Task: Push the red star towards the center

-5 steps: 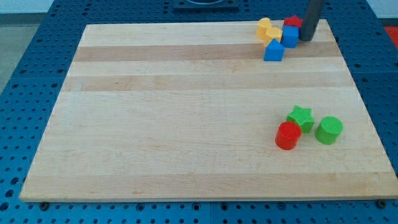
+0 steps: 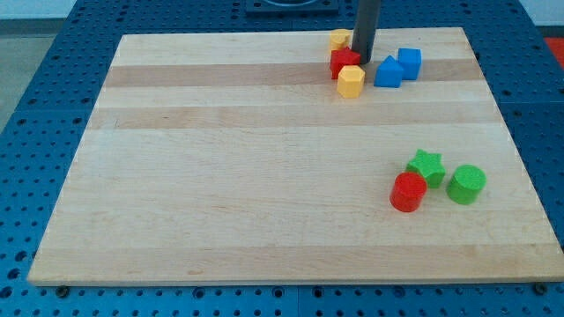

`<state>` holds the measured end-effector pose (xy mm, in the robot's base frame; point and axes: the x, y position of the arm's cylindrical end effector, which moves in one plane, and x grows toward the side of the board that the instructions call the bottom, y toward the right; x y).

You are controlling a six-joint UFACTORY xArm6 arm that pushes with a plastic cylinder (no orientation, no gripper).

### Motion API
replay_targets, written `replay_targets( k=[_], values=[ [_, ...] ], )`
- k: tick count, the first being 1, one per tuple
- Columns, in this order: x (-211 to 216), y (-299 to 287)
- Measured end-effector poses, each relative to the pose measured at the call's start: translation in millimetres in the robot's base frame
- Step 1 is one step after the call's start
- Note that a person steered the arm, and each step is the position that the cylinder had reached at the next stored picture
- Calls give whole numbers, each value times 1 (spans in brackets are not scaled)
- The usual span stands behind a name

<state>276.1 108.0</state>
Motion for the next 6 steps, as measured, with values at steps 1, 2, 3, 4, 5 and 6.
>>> replay_targets(
  k=[1, 2, 3, 4, 5, 6],
  values=[
    [18, 0],
    [19, -11],
    [8, -11],
    [9, -39],
    [10, -98],
    [15, -82]
  ],
)
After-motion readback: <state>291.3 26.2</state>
